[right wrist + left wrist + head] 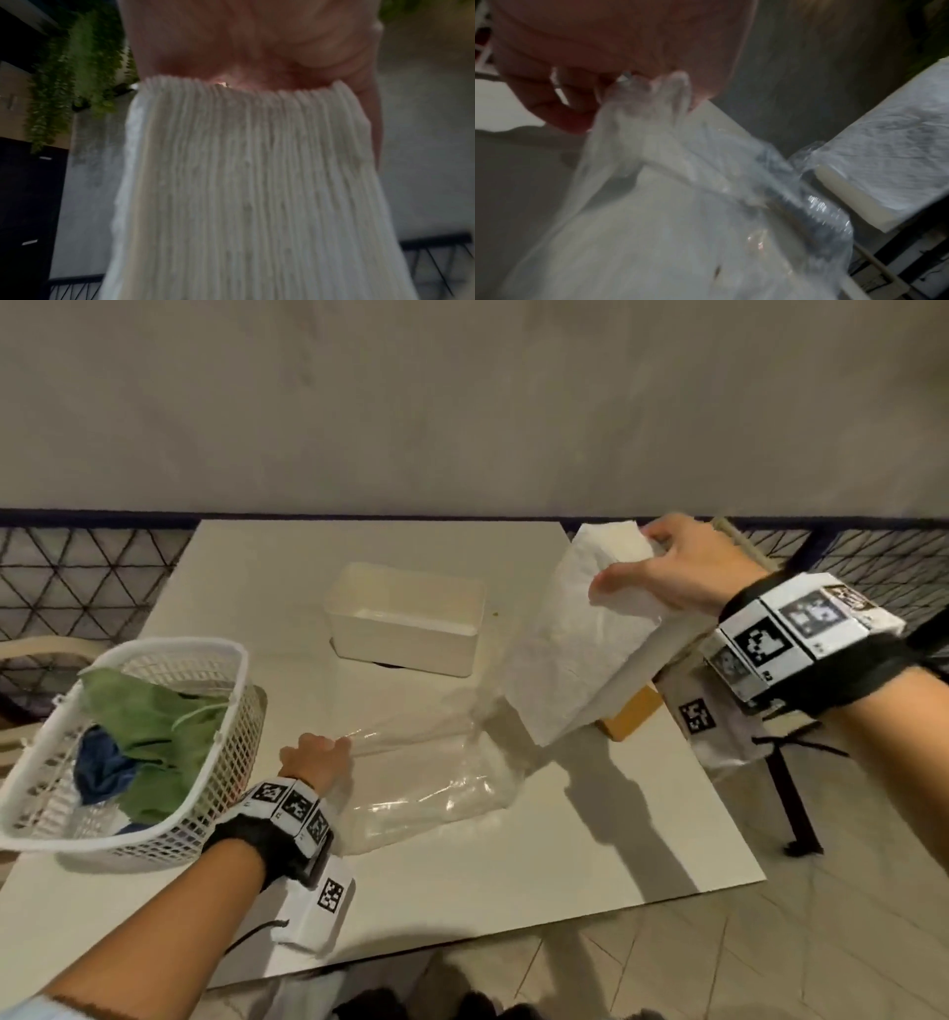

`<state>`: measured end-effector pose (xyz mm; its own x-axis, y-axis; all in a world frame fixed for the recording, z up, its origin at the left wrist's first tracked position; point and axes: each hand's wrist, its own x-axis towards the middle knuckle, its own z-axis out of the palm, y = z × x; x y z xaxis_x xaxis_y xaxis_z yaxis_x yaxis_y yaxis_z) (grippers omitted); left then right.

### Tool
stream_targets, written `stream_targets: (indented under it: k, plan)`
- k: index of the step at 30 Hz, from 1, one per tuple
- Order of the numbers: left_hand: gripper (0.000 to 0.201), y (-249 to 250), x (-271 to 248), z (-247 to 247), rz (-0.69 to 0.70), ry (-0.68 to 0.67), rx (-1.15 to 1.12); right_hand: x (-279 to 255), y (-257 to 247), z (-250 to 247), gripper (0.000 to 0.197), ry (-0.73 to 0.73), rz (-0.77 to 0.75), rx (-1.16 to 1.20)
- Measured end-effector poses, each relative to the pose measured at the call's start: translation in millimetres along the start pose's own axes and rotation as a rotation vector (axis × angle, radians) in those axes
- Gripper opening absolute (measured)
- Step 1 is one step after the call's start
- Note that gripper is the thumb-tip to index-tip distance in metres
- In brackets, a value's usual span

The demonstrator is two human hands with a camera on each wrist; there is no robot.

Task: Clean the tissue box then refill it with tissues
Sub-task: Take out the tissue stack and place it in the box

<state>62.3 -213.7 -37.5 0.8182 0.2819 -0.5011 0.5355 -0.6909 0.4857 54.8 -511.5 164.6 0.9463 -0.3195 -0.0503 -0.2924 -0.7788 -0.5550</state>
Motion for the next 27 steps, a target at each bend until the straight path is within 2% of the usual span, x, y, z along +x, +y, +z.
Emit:
stream_targets:
  k: [3, 6, 8, 9, 12, 14, 15, 16, 18, 22, 24, 27]
  plan:
    - [0.072, 14, -9, -21, 0.039, -0.069, -0.037, 4, -39, -15, 0.063, 0.015, -0.042, -0.032]
    - [0.074, 50, -16, -48, 0.204, -0.039, -0.082, 8, -75, -26, 0.061, 0.012, -0.093, -0.004]
    - [0.073, 77, -16, -67, 0.290, -0.110, -0.224, 12, -99, -32, 0.057, 0.010, -0.123, 0.058]
    - [0.072, 89, -14, -77, 0.293, -0.173, -0.368, 13, -110, -35, 0.055, 0.005, -0.120, 0.113]
    - [0.067, 107, -8, -101, 0.175, -0.437, -0.844, 17, -134, -43, 0.051, -0.023, -0.065, 0.318]
    - [0.066, 110, -1, -107, 0.159, -0.591, -1.042, 19, -137, -47, 0.050, -0.153, -0.016, 0.459]
    - [0.067, 109, 2, -107, 0.181, -0.654, -1.115, 19, -136, -46, 0.041, -0.232, -0.009, 0.554]
    - [0.065, 109, 3, -107, 0.203, -0.706, -1.166, 22, -131, -42, 0.031, -0.303, 0.009, 0.665]
    - [0.054, 114, 3, -108, 0.250, -0.764, -1.250, 31, -117, -28, 0.028, -0.378, 0.052, 0.810]
    - [0.052, 128, 18, -124, 0.315, -0.759, -1.322, 59, -90, 22, 0.040, -0.363, 0.168, 0.900]
    - [0.055, 136, 33, -134, 0.276, -0.678, -1.204, 73, -80, 44, 0.040, -0.348, 0.233, 0.943]
    - [0.044, 147, 54, -147, 0.259, -0.578, -1.046, 94, -69, 75, 0.053, -0.300, 0.306, 1.014]
